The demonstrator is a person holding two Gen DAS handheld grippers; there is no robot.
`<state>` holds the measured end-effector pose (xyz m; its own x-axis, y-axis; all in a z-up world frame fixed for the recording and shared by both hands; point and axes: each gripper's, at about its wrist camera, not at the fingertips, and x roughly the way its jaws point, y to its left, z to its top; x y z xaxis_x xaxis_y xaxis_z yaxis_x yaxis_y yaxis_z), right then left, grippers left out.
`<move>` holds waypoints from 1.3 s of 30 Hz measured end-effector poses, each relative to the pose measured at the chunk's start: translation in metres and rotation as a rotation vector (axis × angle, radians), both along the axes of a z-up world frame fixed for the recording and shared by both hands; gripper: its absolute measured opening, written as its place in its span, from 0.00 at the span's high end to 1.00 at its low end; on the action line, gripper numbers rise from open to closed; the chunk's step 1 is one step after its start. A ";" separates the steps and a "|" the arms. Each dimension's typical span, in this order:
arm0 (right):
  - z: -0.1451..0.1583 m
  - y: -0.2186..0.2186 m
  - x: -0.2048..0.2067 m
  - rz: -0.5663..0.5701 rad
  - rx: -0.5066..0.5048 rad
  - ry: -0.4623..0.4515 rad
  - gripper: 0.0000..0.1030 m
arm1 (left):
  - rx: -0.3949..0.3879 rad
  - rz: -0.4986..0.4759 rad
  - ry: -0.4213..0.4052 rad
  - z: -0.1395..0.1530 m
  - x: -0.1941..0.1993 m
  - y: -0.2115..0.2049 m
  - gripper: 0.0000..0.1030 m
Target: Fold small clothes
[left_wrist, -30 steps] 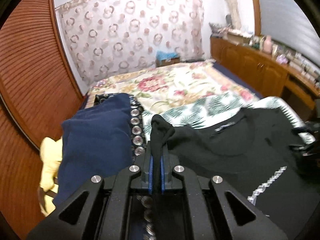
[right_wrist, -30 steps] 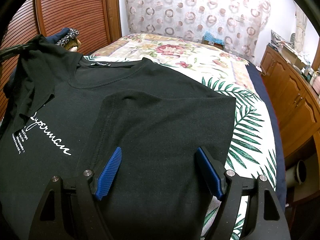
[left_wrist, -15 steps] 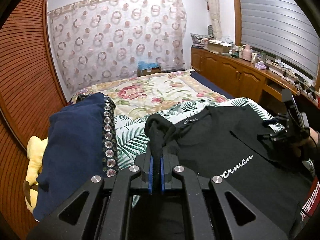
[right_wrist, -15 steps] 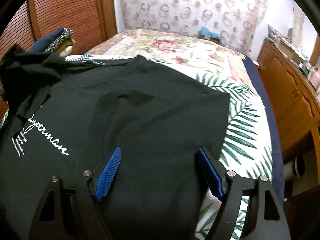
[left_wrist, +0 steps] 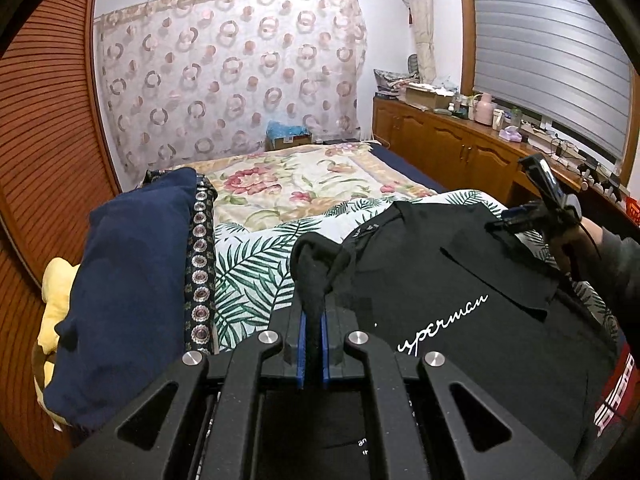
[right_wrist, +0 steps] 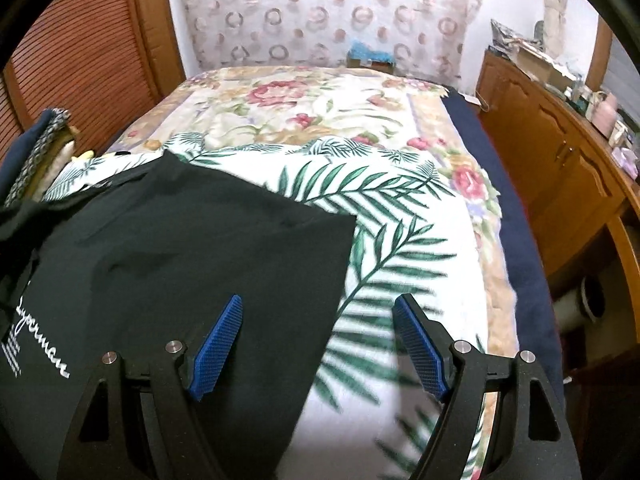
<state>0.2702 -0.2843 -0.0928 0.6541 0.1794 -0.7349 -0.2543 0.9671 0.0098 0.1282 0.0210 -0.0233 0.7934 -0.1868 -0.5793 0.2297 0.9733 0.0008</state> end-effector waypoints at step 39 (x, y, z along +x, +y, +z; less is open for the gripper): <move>0.063 -0.027 -0.215 0.242 0.079 -0.288 0.92 | -0.097 0.091 -0.049 0.002 -0.135 0.057 0.94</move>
